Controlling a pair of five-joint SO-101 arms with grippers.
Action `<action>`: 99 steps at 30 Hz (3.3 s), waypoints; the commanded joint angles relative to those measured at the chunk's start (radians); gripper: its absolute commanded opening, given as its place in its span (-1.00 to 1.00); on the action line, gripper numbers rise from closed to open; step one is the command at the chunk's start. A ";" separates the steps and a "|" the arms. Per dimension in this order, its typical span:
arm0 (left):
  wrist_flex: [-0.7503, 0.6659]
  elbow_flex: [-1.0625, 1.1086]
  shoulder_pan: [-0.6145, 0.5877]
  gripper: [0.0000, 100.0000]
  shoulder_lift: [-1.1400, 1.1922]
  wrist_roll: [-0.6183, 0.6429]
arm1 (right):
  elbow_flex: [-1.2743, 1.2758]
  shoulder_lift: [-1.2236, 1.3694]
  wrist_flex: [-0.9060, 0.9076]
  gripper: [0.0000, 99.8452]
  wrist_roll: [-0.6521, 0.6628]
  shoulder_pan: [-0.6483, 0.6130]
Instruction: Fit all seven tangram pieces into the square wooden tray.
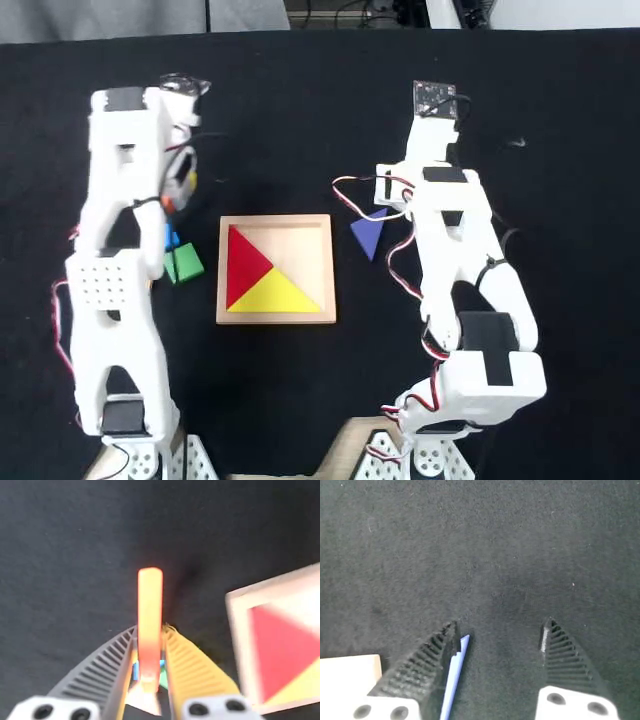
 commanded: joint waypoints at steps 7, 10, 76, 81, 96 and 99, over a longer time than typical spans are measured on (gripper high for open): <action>0.008 0.303 0.211 -0.92 -0.526 0.310 | -0.007 -0.013 -0.020 -0.49 0.008 0.020; 0.008 0.418 0.223 -0.94 -0.669 0.394 | -0.007 -0.015 -0.018 -0.49 0.003 0.034; -1.003 2.169 -0.206 -0.85 -1.962 0.456 | 0.177 -0.297 0.531 -0.50 0.190 -0.106; -1.033 2.204 -0.243 -0.85 -1.961 0.446 | 0.202 -0.292 0.499 -0.49 0.120 -0.222; -1.128 2.310 -0.390 -0.85 -1.962 0.308 | 0.278 -0.291 0.315 -0.49 0.051 -0.256; -1.128 2.310 -0.390 -0.85 -1.962 0.308 | 0.278 -0.291 0.311 -0.49 0.051 -0.313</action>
